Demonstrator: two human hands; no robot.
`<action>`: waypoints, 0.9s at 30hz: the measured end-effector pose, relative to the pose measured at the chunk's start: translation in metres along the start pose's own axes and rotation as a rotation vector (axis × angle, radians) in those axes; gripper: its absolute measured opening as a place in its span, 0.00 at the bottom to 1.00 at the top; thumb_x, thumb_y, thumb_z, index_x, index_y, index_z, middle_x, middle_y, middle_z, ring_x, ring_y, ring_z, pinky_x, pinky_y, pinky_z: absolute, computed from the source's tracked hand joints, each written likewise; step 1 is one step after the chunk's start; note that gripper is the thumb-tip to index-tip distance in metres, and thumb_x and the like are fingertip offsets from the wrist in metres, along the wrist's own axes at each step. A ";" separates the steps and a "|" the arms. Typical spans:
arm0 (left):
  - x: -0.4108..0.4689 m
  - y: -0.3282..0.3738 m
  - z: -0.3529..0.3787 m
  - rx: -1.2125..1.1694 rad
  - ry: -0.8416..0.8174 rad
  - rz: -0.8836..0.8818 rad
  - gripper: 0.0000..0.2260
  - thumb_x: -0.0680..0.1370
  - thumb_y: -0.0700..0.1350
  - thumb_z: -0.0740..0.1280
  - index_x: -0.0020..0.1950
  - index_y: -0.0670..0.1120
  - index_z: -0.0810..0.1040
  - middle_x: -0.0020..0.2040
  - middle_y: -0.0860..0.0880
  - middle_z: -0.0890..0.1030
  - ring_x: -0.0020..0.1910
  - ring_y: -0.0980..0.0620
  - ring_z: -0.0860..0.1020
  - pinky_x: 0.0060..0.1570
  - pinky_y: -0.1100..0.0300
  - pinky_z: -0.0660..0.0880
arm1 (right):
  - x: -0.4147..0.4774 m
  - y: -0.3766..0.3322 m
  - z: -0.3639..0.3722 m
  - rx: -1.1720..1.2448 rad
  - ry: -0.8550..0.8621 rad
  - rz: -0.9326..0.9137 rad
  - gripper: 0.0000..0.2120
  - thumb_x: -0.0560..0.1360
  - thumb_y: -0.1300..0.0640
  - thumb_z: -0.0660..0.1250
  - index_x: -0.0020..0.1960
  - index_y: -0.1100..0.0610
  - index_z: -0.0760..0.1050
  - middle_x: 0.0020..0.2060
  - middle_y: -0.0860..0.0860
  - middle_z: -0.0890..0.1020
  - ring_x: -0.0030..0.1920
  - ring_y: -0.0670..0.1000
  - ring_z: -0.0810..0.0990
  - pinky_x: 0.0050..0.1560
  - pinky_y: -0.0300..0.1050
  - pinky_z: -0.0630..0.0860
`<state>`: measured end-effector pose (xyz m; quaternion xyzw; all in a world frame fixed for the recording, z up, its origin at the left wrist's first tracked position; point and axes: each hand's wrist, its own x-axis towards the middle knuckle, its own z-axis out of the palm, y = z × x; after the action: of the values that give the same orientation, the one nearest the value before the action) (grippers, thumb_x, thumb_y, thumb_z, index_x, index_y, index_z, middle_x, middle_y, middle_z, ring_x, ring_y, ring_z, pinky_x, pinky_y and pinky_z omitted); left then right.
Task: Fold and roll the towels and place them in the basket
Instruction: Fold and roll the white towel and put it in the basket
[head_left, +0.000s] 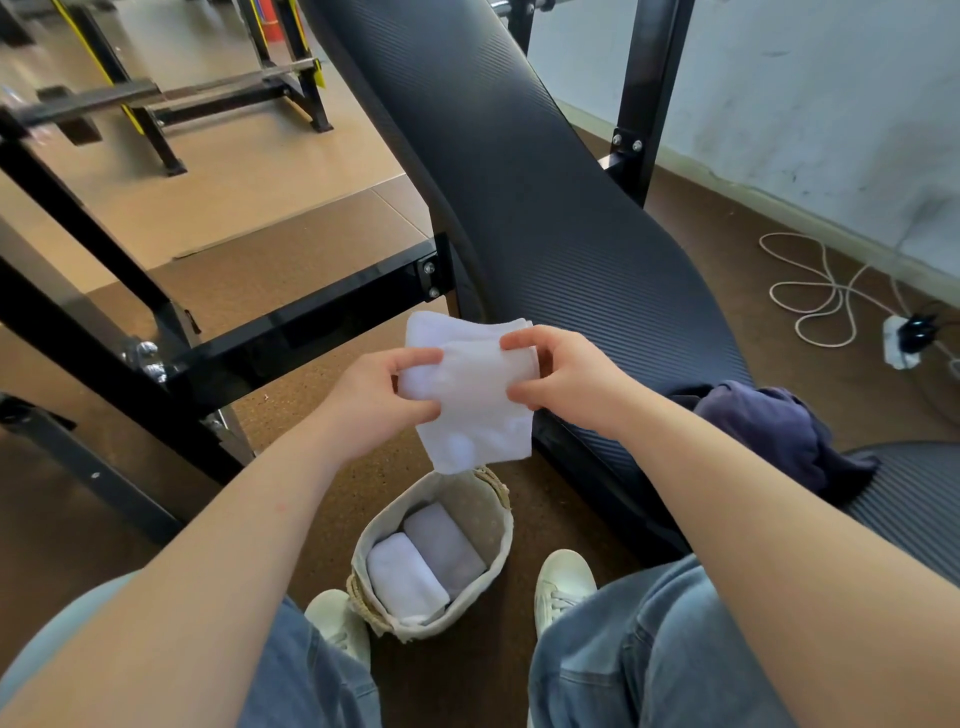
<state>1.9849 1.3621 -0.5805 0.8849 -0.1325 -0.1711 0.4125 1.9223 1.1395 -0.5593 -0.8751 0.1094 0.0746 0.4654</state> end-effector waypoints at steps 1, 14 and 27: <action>0.000 -0.001 0.001 0.080 -0.004 0.008 0.29 0.74 0.42 0.76 0.73 0.57 0.75 0.62 0.52 0.75 0.59 0.50 0.77 0.59 0.54 0.78 | 0.000 0.000 0.000 -0.070 -0.004 -0.012 0.29 0.74 0.60 0.76 0.72 0.46 0.73 0.62 0.48 0.76 0.57 0.50 0.78 0.52 0.42 0.78; 0.000 -0.002 0.004 0.265 0.192 0.090 0.10 0.77 0.51 0.71 0.57 0.52 0.80 0.55 0.53 0.76 0.52 0.52 0.76 0.44 0.60 0.71 | 0.006 0.003 0.006 -0.208 0.078 -0.083 0.09 0.80 0.56 0.67 0.59 0.51 0.81 0.48 0.47 0.81 0.45 0.46 0.79 0.36 0.37 0.70; -0.002 0.006 0.006 -0.206 0.243 0.040 0.19 0.83 0.55 0.65 0.72 0.53 0.68 0.60 0.53 0.77 0.52 0.56 0.80 0.39 0.63 0.80 | 0.007 -0.002 0.006 0.441 0.096 0.208 0.16 0.83 0.51 0.66 0.69 0.50 0.69 0.59 0.51 0.81 0.54 0.52 0.85 0.52 0.55 0.85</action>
<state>1.9797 1.3551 -0.5788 0.8493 -0.0811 -0.0672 0.5173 1.9297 1.1449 -0.5633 -0.7390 0.2345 0.0549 0.6292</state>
